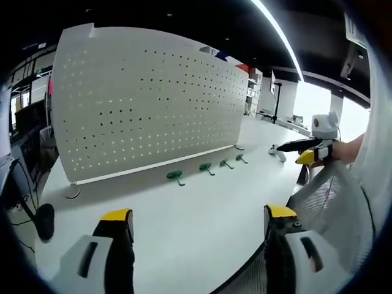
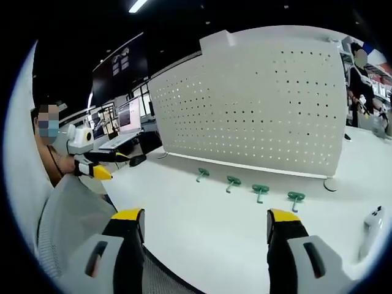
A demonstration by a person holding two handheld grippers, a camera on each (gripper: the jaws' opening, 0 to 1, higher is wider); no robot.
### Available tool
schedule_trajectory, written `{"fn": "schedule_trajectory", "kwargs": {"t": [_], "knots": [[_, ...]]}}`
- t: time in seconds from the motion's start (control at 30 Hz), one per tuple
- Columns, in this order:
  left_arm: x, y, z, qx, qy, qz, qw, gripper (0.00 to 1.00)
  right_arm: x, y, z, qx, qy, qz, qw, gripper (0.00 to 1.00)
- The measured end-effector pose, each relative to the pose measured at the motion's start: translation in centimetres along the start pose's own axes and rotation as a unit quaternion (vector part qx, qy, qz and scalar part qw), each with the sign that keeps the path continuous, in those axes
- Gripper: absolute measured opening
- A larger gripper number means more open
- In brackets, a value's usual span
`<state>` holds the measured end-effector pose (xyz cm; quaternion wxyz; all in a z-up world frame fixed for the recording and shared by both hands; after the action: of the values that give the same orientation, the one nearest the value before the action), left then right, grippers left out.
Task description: Insert the hook assembly into the mounting plate slot until the hook locks in place.
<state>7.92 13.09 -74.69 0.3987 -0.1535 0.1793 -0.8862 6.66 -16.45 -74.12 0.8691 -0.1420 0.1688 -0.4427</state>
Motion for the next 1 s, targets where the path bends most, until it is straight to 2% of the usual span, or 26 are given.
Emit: {"fn": "schedule_trajectory", "kwargs": {"t": [0.07, 0.2, 0.33, 0.43, 0.6, 0.83, 0.87, 1.0], "knots": [[0.2, 0.3, -0.1, -0.012, 0.008, -0.011, 0.9998, 0.9, 0.2, 0.0, -0.1, -0.005, 0.0, -0.004, 1.0, 0.8], [0.9, 0.8, 0.4, -0.016, 0.02, -0.029, 0.9992, 0.9, 0.3, -0.1, -0.1, -0.004, 0.007, -0.008, 0.9999, 0.78], [1.3, 1.6, 0.8, -0.033, 0.053, -0.053, 0.9966, 0.88, 0.2, -0.2, 0.1, -0.002, 0.01, -0.006, 0.9999, 0.77], [1.0, 2.3, 1.4, -0.033, 0.054, -0.063, 0.996, 0.89, 0.1, 0.0, 0.0, -0.004, 0.009, -0.003, 0.9999, 0.77], [0.4, 3.6, 2.6, -0.04, 0.076, -0.079, 0.9932, 0.88, 0.1, 0.0, 0.2, -0.003, 0.01, -0.002, 0.9999, 0.75], [-0.6, 5.8, 4.2, -0.057, 0.111, -0.105, 0.9865, 0.87, 0.0, 0.1, 0.6, -0.003, 0.007, 0.002, 1.0, 0.74], [-1.0, 6.1, 4.3, -0.06, 0.125, -0.105, 0.9848, 0.87, 0.0, 0.1, 0.6, -0.003, 0.007, 0.002, 1.0, 0.74], [-1.7, 7.0, 4.7, -0.067, 0.135, -0.11, 0.9824, 0.86, -0.1, 0.1, 0.7, -0.004, 0.006, 0.003, 1.0, 0.74]]}}
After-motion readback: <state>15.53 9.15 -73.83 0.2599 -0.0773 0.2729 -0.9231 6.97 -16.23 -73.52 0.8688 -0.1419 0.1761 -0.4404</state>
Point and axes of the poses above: the point that each gripper's makers call its tool centre point, and the gripper's own axes: y roughly forward along the fingers, x roughly to its right, z roughly out of its top, the point moved 3 cm from there along -y, roughly backward along the fingers, and after that the axes turned 2 degrees about -x, right-handed, at the moved point
